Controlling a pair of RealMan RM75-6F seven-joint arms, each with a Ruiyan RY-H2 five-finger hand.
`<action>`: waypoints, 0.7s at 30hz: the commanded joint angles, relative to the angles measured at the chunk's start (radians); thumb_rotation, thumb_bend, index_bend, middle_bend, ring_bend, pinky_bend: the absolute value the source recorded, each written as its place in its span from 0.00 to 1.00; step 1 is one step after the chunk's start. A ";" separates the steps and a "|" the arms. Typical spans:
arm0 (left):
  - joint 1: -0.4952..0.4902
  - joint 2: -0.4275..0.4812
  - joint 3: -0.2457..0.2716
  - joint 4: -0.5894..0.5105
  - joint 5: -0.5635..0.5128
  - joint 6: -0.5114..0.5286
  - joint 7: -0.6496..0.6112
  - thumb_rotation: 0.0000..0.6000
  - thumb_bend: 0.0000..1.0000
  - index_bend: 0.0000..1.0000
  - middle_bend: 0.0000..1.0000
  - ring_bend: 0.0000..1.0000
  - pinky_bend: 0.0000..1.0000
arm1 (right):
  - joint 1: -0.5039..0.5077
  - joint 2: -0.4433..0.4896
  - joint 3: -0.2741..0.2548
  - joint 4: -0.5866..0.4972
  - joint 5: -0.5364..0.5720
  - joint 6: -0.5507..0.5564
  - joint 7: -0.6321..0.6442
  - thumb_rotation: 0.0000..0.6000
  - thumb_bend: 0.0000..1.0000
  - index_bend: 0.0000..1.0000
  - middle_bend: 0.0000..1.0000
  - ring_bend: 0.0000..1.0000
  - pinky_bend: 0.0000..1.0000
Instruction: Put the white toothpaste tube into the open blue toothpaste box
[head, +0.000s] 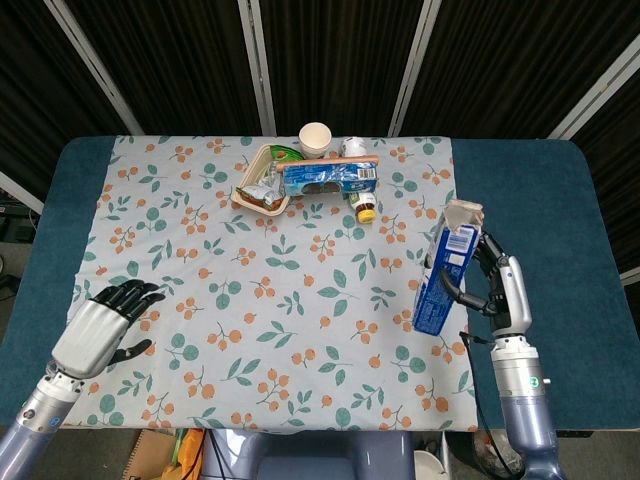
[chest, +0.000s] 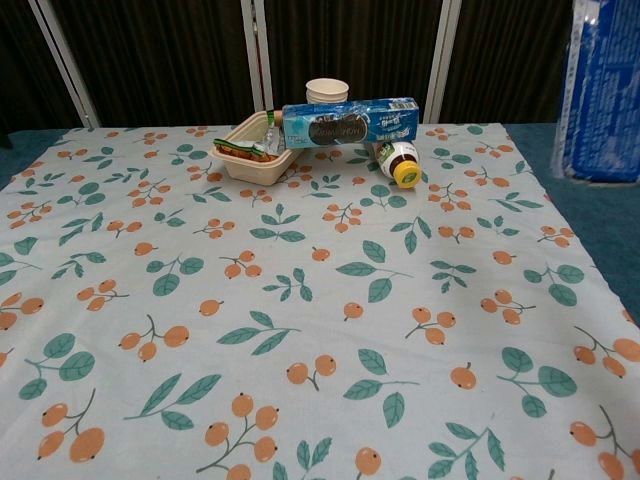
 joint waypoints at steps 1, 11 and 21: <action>0.050 -0.050 0.029 0.080 0.013 0.030 -0.080 1.00 0.01 0.26 0.24 0.23 0.39 | -0.016 -0.009 -0.056 0.042 -0.030 -0.014 -0.019 1.00 0.42 0.39 0.51 0.45 0.28; 0.076 -0.065 0.021 0.120 0.037 0.020 -0.132 1.00 0.01 0.26 0.24 0.23 0.39 | 0.016 -0.071 -0.203 0.182 -0.071 -0.084 -0.258 1.00 0.48 0.46 0.57 0.52 0.32; 0.090 -0.064 0.001 0.128 0.046 0.014 -0.153 1.00 0.01 0.26 0.25 0.23 0.39 | 0.045 -0.196 -0.318 0.324 -0.065 -0.105 -0.611 1.00 0.48 0.46 0.57 0.52 0.32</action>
